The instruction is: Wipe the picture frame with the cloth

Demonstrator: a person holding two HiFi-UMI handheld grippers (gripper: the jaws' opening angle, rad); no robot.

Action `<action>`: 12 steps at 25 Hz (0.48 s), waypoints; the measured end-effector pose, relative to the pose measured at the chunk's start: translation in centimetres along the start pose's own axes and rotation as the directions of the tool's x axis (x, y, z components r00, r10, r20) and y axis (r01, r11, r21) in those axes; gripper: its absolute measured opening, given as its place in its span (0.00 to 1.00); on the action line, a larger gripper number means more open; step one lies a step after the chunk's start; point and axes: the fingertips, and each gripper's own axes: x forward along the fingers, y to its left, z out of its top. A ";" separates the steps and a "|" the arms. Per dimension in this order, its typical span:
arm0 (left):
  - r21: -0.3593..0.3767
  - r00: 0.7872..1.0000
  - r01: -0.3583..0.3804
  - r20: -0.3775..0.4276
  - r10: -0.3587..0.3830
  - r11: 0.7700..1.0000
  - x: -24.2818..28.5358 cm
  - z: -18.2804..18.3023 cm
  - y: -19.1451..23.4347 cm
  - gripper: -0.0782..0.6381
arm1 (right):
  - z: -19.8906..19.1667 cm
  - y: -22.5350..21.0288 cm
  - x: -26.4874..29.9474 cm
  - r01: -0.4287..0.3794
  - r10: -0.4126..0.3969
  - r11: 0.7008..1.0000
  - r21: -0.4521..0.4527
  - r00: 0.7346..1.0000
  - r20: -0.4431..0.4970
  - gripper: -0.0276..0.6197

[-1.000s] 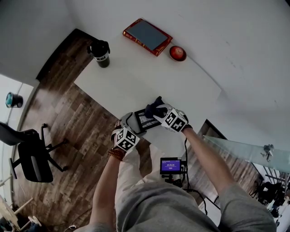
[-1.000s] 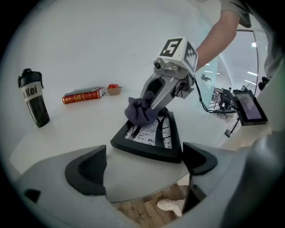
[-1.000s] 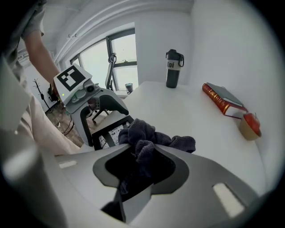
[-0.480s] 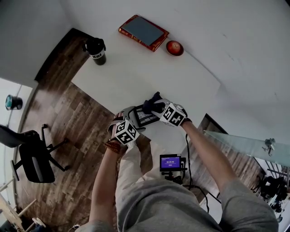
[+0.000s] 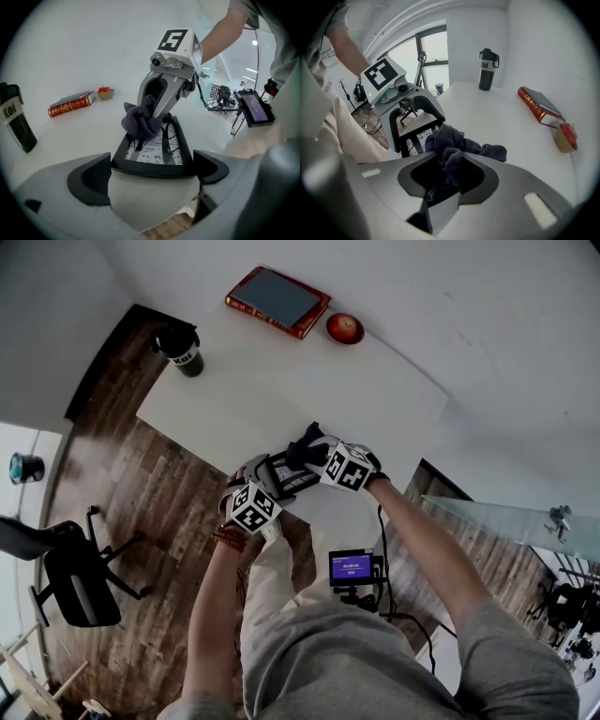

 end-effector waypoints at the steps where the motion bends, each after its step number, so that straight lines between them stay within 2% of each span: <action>1: -0.001 1.000 0.000 -0.002 0.000 1.000 0.0 0.0 0.0 0.87 | 0.0 -0.1 -0.1 0.001 -0.001 1.000 0.002 1.000 -0.006 0.24; 6: -0.013 1.000 -0.009 -0.010 0.009 1.000 0.0 -0.1 0.0 0.86 | -0.4 -0.1 -0.4 0.015 -0.014 0.998 0.059 1.000 -0.006 0.24; 12: -0.026 1.000 -0.013 -0.013 0.013 1.000 0.0 -0.2 0.0 0.86 | -1.4 0.1 -0.9 0.020 -0.022 0.981 0.192 1.000 0.011 0.24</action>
